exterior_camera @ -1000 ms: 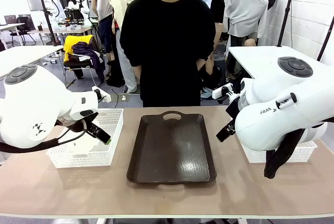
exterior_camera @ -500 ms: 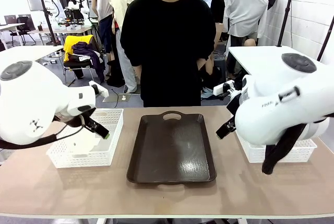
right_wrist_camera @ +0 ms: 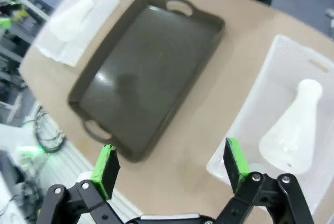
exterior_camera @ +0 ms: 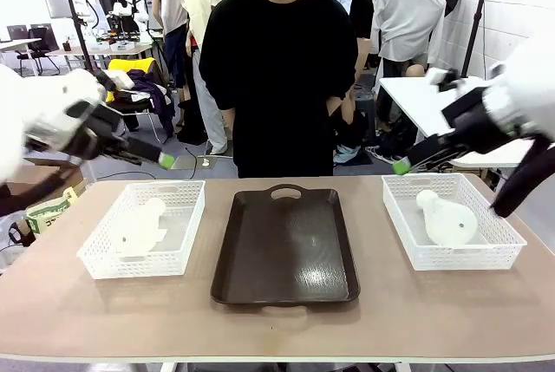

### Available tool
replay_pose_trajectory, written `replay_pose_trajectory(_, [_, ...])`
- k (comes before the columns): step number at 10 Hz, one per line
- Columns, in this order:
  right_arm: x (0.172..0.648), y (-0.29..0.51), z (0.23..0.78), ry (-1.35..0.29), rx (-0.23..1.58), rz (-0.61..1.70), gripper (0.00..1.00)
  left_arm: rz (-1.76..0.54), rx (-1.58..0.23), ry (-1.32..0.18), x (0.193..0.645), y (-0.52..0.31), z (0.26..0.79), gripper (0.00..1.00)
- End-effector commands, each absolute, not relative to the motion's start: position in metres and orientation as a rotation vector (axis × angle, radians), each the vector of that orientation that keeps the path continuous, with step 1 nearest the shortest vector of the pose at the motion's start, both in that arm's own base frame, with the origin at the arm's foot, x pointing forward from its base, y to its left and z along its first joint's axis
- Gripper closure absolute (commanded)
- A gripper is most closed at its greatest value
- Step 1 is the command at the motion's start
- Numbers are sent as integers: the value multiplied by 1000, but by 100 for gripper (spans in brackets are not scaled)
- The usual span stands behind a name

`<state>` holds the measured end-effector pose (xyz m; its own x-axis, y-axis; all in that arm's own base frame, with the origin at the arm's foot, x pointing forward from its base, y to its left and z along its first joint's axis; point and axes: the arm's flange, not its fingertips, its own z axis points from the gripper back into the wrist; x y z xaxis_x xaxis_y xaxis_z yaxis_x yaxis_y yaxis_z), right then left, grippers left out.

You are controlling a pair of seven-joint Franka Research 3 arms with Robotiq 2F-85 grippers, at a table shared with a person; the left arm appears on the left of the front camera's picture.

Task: Prepare the laboratory tools.
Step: Pick up the Big flask that the person points to.

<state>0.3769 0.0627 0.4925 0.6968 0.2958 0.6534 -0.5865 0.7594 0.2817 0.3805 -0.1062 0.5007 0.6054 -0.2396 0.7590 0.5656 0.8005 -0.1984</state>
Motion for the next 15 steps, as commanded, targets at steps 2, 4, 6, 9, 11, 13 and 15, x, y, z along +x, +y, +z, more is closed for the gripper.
replay_pose_trajectory(2, [401, 6, 481, -467, 855, 449, 0, -438, -850, -819, 382, -50, 498, 0])
replay_pose_trajectory(4, [404, -19, 472, -459, 1001, 384, 0, -315, -1000, -826, 385, -25, 489, 0])
replay_pose_trajectory(6, [408, -38, 463, -429, 1092, 342, 0, -245, -1151, -803, 392, -6, 475, 0])
replay_pose_trajectory(9, [413, -43, 453, -389, 1105, 290, 0, -165, -1255, -753, 395, -1, 462, 0])
replay_pose_trajectory(11, [413, -40, 451, -379, 1105, 287, 0, -164, -1249, -717, 394, -3, 460, 0])
replay_pose_trajectory(13, [414, -39, 448, -376, 1112, 297, 0, -149, -1256, -666, 394, -2, 455, 0])
replay_pose_trajectory(15, [416, -38, 448, -393, 1087, 289, 0, -183, -1247, -626, 398, -6, 452, 0])
